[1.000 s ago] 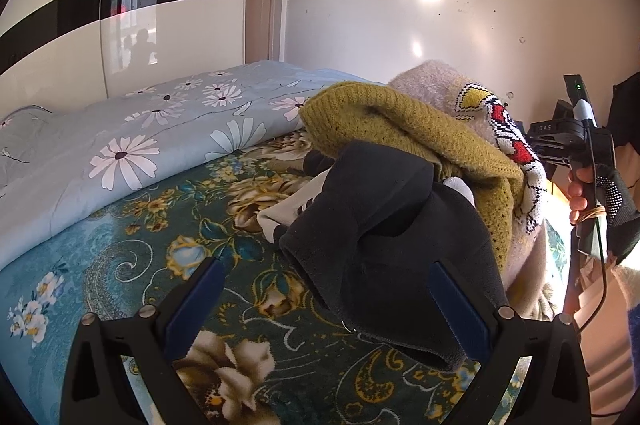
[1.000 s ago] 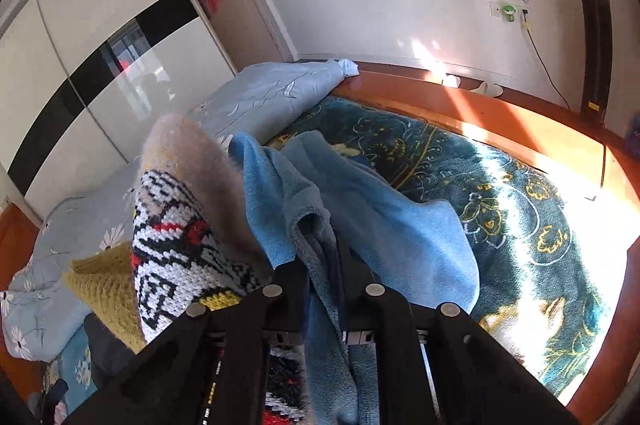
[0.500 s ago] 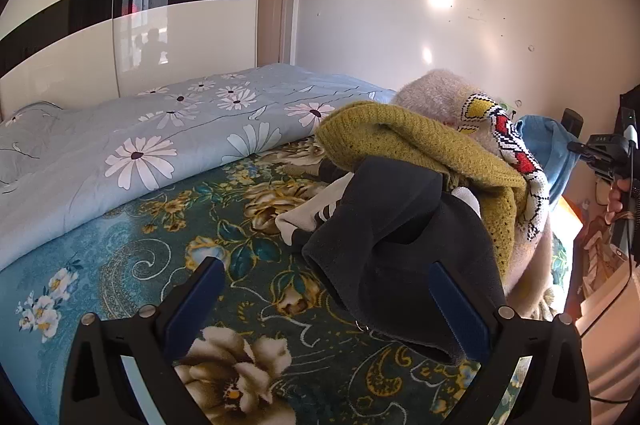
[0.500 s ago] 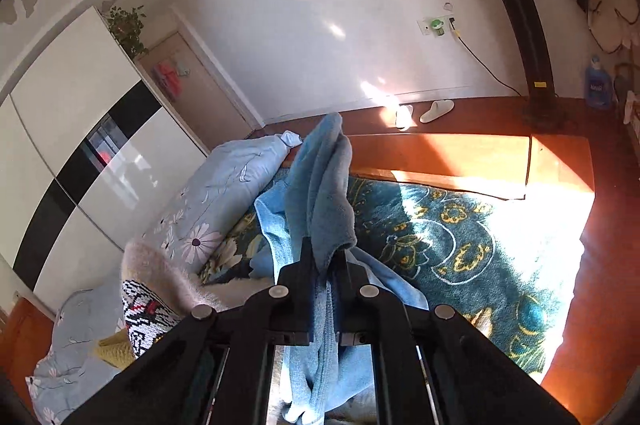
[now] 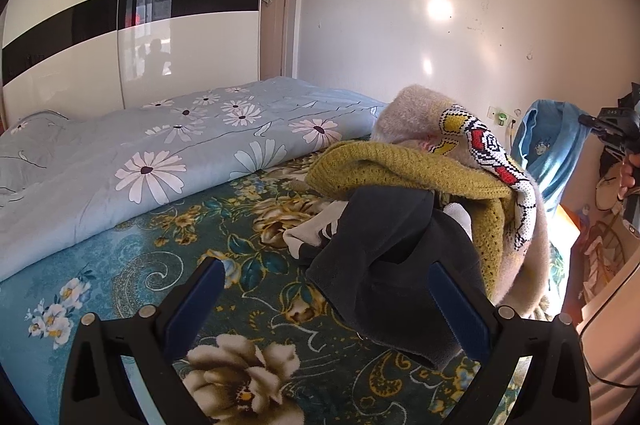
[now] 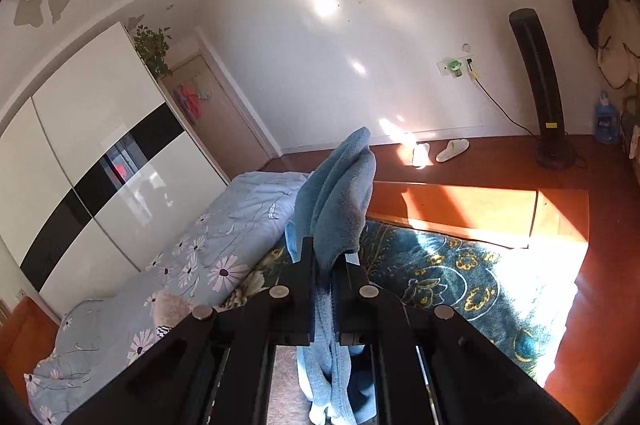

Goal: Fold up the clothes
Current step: 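Carry the sweatshirt with the right gripper and drop it onto the bed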

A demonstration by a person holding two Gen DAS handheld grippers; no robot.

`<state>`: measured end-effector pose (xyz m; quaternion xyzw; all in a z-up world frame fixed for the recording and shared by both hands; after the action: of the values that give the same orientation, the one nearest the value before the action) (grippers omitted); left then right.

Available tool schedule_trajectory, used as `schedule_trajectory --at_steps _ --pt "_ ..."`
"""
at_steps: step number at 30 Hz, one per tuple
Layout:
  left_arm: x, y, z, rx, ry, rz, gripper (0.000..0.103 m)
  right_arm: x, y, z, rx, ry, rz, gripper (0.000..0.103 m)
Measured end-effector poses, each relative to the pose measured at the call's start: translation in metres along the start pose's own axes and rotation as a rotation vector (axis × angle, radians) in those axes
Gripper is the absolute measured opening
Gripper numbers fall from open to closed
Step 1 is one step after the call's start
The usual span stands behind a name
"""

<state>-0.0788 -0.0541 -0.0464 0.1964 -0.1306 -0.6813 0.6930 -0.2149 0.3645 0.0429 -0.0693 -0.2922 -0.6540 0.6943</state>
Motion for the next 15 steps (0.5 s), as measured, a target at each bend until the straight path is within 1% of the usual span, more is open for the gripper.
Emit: schedule_trajectory --at_steps 6,9,12,15 --pt "-0.001 0.013 0.007 -0.019 0.012 -0.016 0.103 0.011 0.032 0.044 -0.063 0.037 -0.016 0.006" --pt "-0.003 0.022 0.010 -0.030 0.017 -0.028 0.103 0.024 0.053 0.064 -0.085 0.092 -0.027 0.006" --pt "-0.005 0.030 0.013 -0.041 0.021 -0.039 0.103 0.037 0.079 0.085 -0.133 0.107 -0.026 0.006" --pt "-0.006 0.039 0.017 -0.053 0.026 -0.049 0.103 0.056 0.106 0.106 -0.185 0.147 -0.034 0.006"
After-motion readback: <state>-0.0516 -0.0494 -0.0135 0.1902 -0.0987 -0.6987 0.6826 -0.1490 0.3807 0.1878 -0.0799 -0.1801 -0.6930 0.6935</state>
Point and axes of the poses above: each gripper's, at about its wrist camera, not at the fingertips, and y roughly against the way its jaws point, x to its left, z to its top, the point moved 10 cm from there along -y, roughly the way its jaws point, and after that the axes turned 7 degrees about -x, right-handed, at the moved point
